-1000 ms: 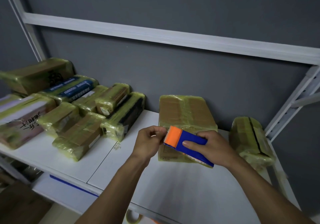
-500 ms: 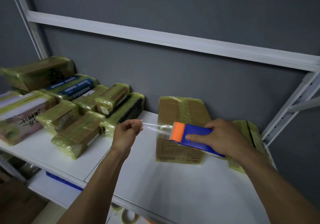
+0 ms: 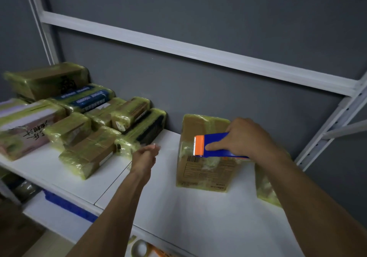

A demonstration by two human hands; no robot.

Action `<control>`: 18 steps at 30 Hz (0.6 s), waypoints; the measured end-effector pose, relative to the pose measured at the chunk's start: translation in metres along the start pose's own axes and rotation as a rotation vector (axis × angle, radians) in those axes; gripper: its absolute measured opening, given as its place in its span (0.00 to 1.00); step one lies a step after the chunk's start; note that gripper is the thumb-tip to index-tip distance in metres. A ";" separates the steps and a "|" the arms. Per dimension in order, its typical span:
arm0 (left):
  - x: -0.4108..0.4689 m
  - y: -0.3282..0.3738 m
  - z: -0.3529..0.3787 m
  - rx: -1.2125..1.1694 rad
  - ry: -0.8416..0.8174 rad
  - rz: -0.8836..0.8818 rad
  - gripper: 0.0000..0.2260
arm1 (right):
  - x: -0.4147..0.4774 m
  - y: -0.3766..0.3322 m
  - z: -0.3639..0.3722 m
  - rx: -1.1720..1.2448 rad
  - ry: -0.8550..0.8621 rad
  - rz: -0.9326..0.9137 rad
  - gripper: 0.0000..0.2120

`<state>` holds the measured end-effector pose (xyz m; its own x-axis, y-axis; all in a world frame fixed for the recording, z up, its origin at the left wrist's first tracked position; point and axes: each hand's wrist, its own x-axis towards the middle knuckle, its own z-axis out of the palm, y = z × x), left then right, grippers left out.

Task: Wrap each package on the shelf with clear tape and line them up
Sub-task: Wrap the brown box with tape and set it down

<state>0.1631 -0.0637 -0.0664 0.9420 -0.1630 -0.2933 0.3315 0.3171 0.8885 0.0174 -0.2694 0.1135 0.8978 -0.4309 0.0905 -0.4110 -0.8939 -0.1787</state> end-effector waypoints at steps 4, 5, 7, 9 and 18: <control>0.005 -0.016 0.010 0.049 0.030 -0.025 0.07 | 0.009 -0.011 -0.002 -0.092 -0.023 0.017 0.37; 0.006 -0.019 0.014 0.057 0.038 -0.033 0.07 | 0.011 -0.012 -0.001 -0.118 -0.025 0.020 0.36; 0.011 -0.026 0.021 0.081 0.044 -0.043 0.07 | 0.014 -0.015 0.001 -0.156 -0.027 0.035 0.36; 0.014 -0.033 0.030 0.123 0.033 -0.049 0.07 | 0.016 -0.016 0.003 -0.175 -0.038 0.049 0.36; 0.026 -0.055 0.059 0.214 -0.036 -0.143 0.16 | 0.027 -0.010 0.014 -0.218 -0.092 0.056 0.33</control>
<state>0.1665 -0.1411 -0.1025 0.8828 -0.2264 -0.4116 0.4388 0.0846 0.8946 0.0484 -0.2703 0.1038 0.8793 -0.4762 -0.0045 -0.4758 -0.8789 0.0356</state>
